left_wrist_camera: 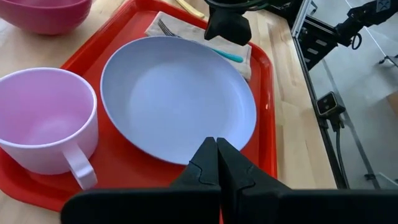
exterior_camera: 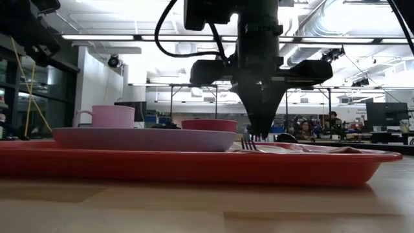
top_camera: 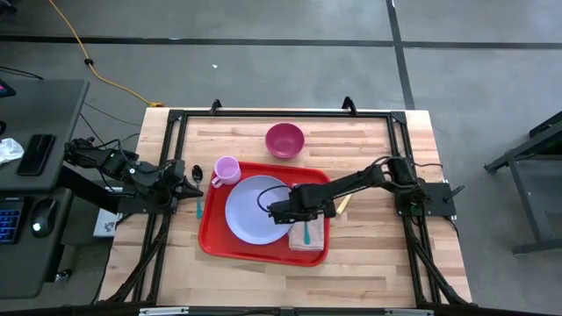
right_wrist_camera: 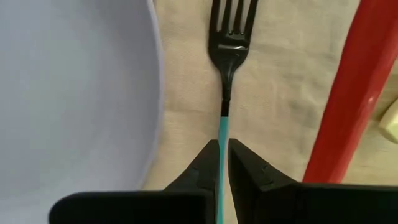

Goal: Set up tray
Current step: Put the red bowl on top of the blue plate

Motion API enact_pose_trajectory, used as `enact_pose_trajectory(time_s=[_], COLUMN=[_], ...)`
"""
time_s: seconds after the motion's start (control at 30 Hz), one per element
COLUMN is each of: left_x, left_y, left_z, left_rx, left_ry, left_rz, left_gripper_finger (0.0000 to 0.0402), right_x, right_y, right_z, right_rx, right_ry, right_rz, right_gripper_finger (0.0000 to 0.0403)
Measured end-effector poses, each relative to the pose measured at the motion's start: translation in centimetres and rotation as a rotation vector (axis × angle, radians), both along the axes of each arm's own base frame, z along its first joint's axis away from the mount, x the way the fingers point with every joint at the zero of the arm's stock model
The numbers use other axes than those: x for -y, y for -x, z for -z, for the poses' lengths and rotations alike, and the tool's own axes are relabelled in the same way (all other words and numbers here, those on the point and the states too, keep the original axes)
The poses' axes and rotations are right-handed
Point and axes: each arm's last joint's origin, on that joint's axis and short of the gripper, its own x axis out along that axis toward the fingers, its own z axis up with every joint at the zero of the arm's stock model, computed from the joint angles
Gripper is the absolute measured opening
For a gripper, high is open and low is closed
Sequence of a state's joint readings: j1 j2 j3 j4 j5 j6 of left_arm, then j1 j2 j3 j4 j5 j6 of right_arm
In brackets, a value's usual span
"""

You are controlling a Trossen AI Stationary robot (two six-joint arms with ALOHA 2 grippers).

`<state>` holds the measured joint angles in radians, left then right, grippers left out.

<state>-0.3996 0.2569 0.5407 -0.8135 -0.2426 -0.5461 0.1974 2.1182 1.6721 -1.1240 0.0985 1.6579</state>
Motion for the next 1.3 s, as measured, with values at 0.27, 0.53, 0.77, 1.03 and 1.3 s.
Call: enact_pose_trajectory(time_s=[0.27, 0.53, 0.77, 1.03, 1.3], left_x=[0.1, -0.1, -0.3, -0.3, -0.3], left_y=[0.1, 0.9, 1.3, 1.3, 1.3], left_z=[-0.1, -2.4, -3.5, -3.8, -3.7], left_rx=[-0.002, 0.049, 0.077, 0.092, 0.073], left_ry=[0.007, 0.039, 0.055, 0.088, 0.155], left_rz=[0.045, 0.082, 0.079, 0.064, 0.028], left_gripper_finger=[0.0021, 0.0021, 0.0021, 0.0021, 0.0021], right_x=[0.4, 5.3, 12.5, 19.6, 25.1], right_y=[-0.3, -0.5, 0.4, 1.9, 3.7], right_z=[-3.4, -9.9, -12.4, -13.1, -13.2], right_rx=[0.009, 0.093, 0.075, 0.095, 0.133], right_ry=[0.112, 0.292, 0.326, 0.268, 0.225], right_rz=[-0.069, -0.186, -0.305, -0.404, -0.388], right_gripper_finger=[0.0012, 0.0012, 0.0012, 0.0012, 0.0012])
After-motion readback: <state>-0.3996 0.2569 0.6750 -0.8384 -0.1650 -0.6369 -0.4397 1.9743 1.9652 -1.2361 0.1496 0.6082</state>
